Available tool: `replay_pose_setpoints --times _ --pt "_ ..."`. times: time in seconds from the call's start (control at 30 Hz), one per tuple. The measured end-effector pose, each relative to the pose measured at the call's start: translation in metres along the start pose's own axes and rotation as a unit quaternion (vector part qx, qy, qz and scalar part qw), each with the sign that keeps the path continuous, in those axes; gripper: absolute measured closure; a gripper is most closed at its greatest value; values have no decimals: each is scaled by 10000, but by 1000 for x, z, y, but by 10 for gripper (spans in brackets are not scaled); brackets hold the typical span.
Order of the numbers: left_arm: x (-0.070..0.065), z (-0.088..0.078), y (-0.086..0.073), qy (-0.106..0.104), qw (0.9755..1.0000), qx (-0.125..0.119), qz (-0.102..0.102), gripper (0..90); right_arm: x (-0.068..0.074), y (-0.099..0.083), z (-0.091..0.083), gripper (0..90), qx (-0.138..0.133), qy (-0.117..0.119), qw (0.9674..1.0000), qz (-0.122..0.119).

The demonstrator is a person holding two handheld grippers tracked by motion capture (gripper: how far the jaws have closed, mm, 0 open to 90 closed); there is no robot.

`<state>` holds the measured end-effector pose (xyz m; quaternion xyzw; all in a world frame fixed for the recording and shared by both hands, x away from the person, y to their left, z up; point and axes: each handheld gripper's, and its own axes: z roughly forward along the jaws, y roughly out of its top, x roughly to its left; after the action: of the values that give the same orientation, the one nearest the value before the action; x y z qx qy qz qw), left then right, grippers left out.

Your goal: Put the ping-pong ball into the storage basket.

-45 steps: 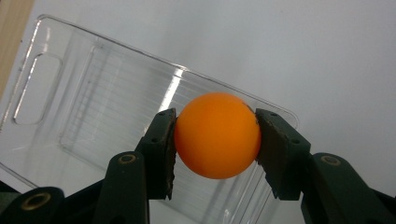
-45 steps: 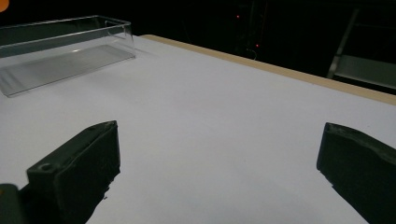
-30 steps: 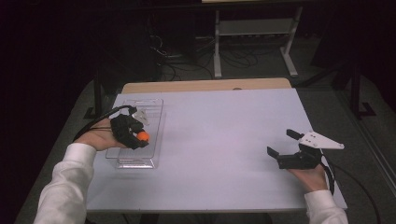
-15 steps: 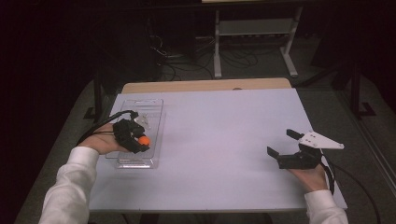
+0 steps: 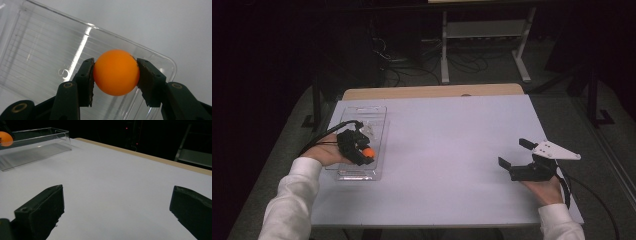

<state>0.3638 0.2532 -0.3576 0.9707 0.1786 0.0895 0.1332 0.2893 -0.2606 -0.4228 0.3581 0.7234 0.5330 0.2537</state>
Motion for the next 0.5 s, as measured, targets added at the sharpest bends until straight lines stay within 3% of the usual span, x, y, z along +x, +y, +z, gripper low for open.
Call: replay_pose_setpoints --times 0.5 --pt "3 18 -4 -119 9998 107 -84 509 -1 0 0 0 6 -9 10000 -1"
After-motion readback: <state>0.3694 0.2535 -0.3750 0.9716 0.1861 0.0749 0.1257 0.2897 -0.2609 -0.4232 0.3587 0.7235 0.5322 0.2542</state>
